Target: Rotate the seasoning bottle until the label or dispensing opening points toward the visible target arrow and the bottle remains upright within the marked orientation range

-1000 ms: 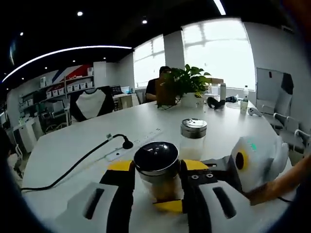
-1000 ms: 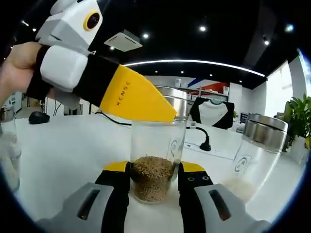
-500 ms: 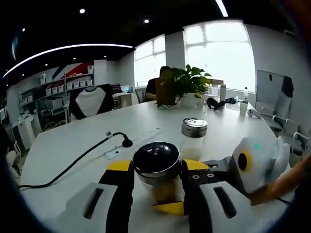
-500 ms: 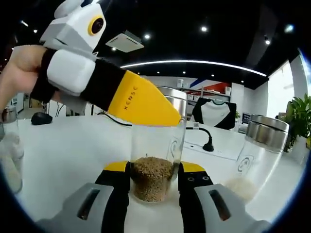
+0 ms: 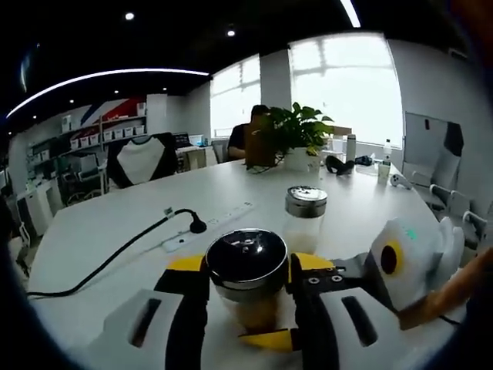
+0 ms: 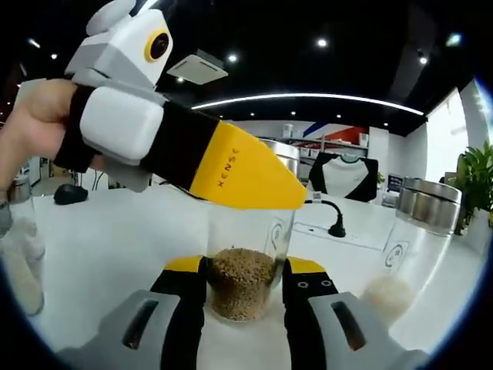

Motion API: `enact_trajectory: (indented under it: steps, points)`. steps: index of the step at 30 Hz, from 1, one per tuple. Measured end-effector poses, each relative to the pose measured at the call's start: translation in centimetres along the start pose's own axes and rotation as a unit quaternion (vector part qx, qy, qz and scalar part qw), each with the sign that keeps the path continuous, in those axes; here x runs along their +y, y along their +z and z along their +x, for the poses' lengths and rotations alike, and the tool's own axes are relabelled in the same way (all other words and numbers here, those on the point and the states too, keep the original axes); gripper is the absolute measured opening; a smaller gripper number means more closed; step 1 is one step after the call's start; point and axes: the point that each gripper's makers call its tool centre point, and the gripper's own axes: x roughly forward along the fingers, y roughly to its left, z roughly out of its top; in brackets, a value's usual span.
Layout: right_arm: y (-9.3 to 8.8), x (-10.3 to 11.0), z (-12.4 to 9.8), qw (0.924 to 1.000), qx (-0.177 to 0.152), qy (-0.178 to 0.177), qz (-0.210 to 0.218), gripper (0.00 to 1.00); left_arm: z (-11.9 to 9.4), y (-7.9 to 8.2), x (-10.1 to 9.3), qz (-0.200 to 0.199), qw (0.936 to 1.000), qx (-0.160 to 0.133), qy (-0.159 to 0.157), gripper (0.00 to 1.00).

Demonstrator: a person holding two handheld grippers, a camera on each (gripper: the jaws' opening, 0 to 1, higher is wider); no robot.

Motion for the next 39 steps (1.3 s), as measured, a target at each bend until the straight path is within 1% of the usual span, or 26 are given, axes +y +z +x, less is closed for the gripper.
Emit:
enact_trajectory:
  steps: [3, 7, 10, 11, 14, 17, 24, 30, 37, 39]
  points:
    - [0.0, 0.4, 0.0, 1.0000, 0.002, 0.005, -0.002, 0.37, 0.0, -0.3, -0.3, 0.010, 0.9999, 0.008, -0.008, 0.44]
    - [0.0, 0.4, 0.0, 1.0000, 0.003, 0.004, -0.004, 0.37, -0.1, -0.3, -0.2, 0.008, 0.9999, 0.008, -0.010, 0.44]
    - [0.4, 0.3, 0.0, 1.0000, -0.002, 0.003, -0.002, 0.36, -0.2, 0.2, -0.2, 0.009, 0.9999, -0.003, -0.010, 0.43]
    - [0.7, 0.2, -0.1, 1.0000, -0.003, 0.004, 0.007, 0.36, -0.2, 0.4, -0.3, 0.007, 0.9999, -0.006, -0.009, 0.43]
    - [1.1, 0.0, -0.2, 0.9999, -0.007, 0.000, 0.007, 0.36, -0.3, 1.1, -0.7, 0.025, 0.9996, -0.012, -0.005, 0.43]
    - [1.4, -0.1, -0.5, 0.9999, -0.007, -0.003, 0.009, 0.36, -0.3, 1.4, -1.0, 0.031, 0.9994, -0.013, -0.005, 0.43]
    - [1.5, -0.1, -1.4, 0.9999, -0.002, -0.002, 0.014, 0.36, -0.4, 1.6, -1.5, 0.020, 0.9996, -0.014, -0.015, 0.43]
    - [2.0, 0.2, -2.4, 0.9999, 0.000, 0.006, 0.009, 0.37, -1.1, 2.1, -2.2, 0.016, 0.9996, -0.019, -0.011, 0.43]
    - [2.2, 0.9, -3.7, 0.9997, -0.001, 0.017, 0.018, 0.37, -1.8, 2.3, -3.2, 0.016, 0.9996, -0.020, -0.012, 0.43]
    - [2.3, 1.1, -4.0, 0.9996, -0.001, 0.021, 0.021, 0.37, -1.9, 2.5, -3.2, 0.018, 0.9996, -0.019, -0.010, 0.43]
